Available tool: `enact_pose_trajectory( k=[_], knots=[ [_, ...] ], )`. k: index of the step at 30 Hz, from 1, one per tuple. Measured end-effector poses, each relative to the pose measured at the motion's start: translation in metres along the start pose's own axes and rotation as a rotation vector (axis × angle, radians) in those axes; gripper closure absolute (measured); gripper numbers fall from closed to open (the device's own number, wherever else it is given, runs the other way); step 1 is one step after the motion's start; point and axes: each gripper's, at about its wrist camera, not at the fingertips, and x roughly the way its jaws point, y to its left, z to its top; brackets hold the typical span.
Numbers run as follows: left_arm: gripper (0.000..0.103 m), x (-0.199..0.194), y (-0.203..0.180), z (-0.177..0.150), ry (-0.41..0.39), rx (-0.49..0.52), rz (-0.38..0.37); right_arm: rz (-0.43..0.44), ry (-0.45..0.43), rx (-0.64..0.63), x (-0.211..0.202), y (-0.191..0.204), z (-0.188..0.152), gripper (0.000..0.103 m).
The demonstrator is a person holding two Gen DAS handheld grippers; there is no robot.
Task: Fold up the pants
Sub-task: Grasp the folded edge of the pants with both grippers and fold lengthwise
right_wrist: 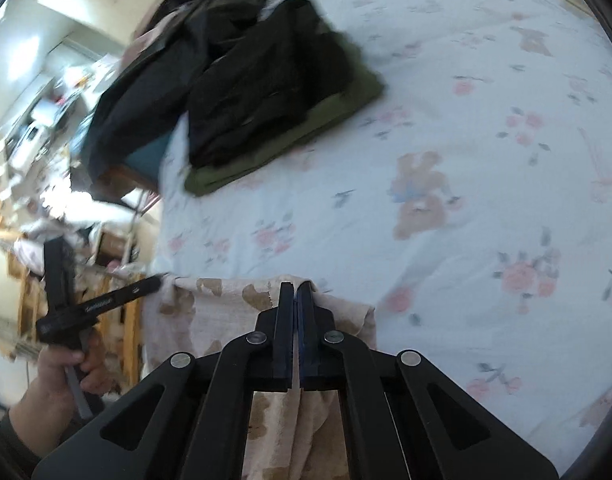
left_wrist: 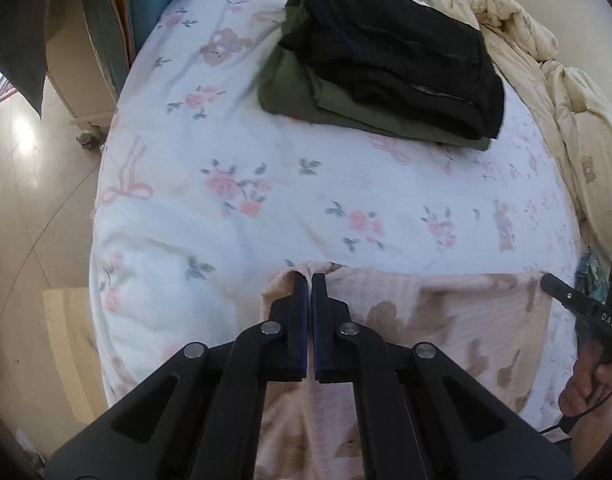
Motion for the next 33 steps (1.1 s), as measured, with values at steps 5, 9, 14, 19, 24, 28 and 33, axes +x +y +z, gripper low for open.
enact_pose_trajectory(
  k=[5,9,14,19,24,28,33],
  knots=[
    [0.103,0.003,0.010,0.006,-0.019,-0.028,0.030,-0.041,0.010,0.096,0.008,-0.028,0.000,0.103],
    [0.102,0.000,0.004,0.007,-0.056,0.013,0.042,-0.118,-0.003,0.041,0.007,-0.023,0.000,0.103],
    [0.092,0.003,0.013,0.009,-0.034,-0.050,0.090,-0.107,0.026,0.044,0.013,-0.025,-0.001,0.097],
    [0.084,-0.018,0.015,-0.007,-0.038,-0.095,0.097,-0.139,-0.020,0.067,-0.018,-0.022,0.000,0.095],
    [0.049,-0.021,-0.001,-0.050,0.067,-0.116,0.008,-0.072,0.032,0.075,-0.035,-0.005,-0.023,0.090],
    [0.049,-0.014,0.002,-0.078,0.110,-0.177,-0.031,-0.045,0.098,0.136,-0.026,-0.005,-0.057,0.087],
    [0.049,-0.012,-0.006,-0.096,0.119,-0.137,0.001,-0.094,0.099,0.142,-0.027,0.002,-0.086,0.060]
  ],
)
